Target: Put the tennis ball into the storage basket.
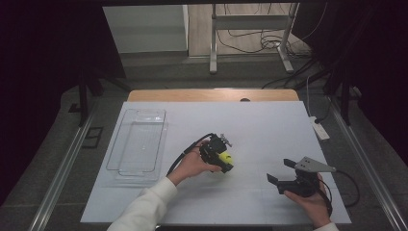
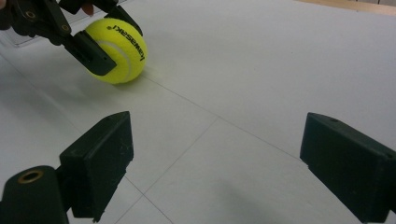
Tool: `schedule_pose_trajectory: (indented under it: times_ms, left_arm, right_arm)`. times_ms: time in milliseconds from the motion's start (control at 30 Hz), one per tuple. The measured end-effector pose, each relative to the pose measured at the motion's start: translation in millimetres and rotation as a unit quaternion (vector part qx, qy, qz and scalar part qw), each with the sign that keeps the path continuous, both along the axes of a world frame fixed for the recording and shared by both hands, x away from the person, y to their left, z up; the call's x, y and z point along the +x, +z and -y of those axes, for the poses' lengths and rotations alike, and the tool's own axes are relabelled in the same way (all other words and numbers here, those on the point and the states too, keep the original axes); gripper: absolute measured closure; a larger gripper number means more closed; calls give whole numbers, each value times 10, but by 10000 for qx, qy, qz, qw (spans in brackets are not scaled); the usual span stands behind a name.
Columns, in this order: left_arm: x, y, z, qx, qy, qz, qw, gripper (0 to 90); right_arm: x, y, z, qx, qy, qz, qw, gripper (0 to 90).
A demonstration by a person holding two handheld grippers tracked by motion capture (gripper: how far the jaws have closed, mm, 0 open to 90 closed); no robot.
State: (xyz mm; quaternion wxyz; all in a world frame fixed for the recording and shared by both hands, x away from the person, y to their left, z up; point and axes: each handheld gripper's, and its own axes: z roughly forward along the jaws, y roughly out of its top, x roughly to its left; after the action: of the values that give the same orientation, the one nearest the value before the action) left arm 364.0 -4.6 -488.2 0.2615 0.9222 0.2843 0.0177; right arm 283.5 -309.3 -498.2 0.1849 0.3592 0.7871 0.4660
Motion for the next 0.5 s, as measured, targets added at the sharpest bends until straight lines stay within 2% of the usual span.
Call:
schedule_pose_trajectory:
  times_ms: [167, 500]
  left_arm:
    - [-15, 62, -57, -95, -13, 41, 9999, 275]
    - [-120, 214, -243, -450, 29, 191, 9988, 275]
  right_arm:
    - [1, -2, 1, -8, -4, 1, 10000, 103]
    - [-1, 1, 5, 1, -19, 8, 10000, 103]
